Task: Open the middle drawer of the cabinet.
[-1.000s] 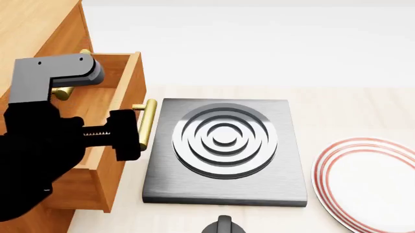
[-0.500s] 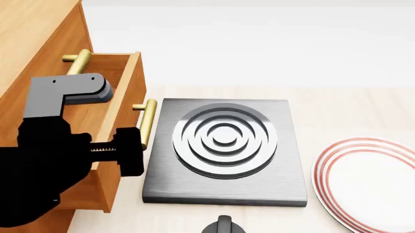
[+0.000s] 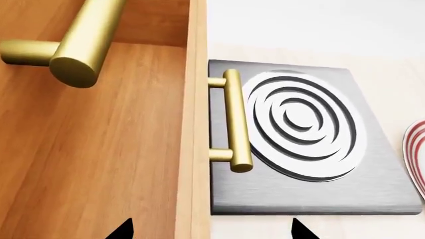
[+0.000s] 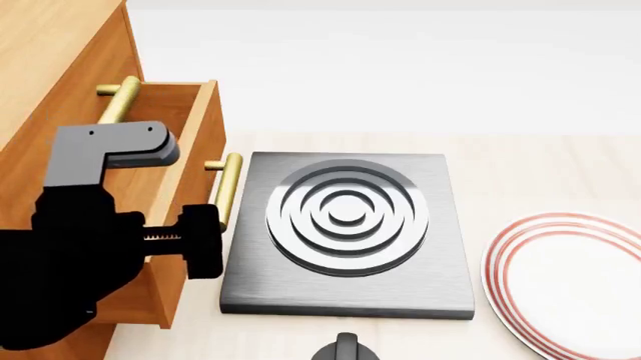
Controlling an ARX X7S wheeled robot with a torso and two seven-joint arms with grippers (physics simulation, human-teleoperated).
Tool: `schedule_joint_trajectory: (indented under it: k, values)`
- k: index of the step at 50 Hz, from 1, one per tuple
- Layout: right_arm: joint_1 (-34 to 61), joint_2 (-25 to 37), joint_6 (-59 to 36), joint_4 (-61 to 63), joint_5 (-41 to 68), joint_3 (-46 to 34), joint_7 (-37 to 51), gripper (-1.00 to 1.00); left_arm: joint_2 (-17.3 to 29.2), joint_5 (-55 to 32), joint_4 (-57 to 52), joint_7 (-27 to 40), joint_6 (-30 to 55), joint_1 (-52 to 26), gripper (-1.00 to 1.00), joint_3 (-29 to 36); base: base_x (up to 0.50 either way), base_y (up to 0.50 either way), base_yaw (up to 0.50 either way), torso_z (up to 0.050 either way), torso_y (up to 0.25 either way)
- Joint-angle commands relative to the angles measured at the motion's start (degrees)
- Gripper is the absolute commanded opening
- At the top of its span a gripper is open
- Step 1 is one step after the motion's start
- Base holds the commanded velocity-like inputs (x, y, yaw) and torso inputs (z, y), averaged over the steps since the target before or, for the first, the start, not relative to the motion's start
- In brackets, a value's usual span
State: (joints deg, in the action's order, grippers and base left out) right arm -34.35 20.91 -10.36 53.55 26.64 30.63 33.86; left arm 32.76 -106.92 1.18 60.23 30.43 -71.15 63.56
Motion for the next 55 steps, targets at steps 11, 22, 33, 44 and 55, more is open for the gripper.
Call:
schedule_joint_trajectory:
  k: [11, 22, 33, 44, 55]
  values:
    - [0.28, 0.13, -0.17, -0.16, -0.09, -0.29, 0.15, 1.00, -0.51, -0.55, 1.23, -1.03, 0.80, 0.68, 1.00, 0.74, 0.00, 0.00, 0.00, 0.000, 0.000]
    - [0.17, 0.18, -0.25, 0.01, 0.06, -0.15, 0.25, 1.00, -0.19, -1.20, -0.26, -0.31, 0.73, 1.12, 1.00, 0.62, 0.00, 0.00, 0.00, 0.000, 0.000]
    - [0.10, 0.07, 0.05, -0.24, -0.01, -0.16, 0.12, 1.00, -1.75, -1.83, 0.13, -1.13, 0.80, 0.39, 1.00, 0.34, 0.00, 0.00, 0.00, 0.000, 0.000]
    - [0.06, 0.11, 0.02, -0.16, 0.09, -0.11, 0.16, 1.00, -2.82, -1.93, 0.16, -1.64, 0.35, 0.51, 1.00, 0.21, 0.00, 0.00, 0.00, 0.000, 0.000]
    - [-0.10, 0.20, -0.07, 0.02, 0.31, 0.12, 0.20, 1.00, -4.09, -1.76, 0.31, -1.95, 0.05, 0.28, 1.00, 0.25, 0.00, 0.00, 0.00, 0.000, 0.000]
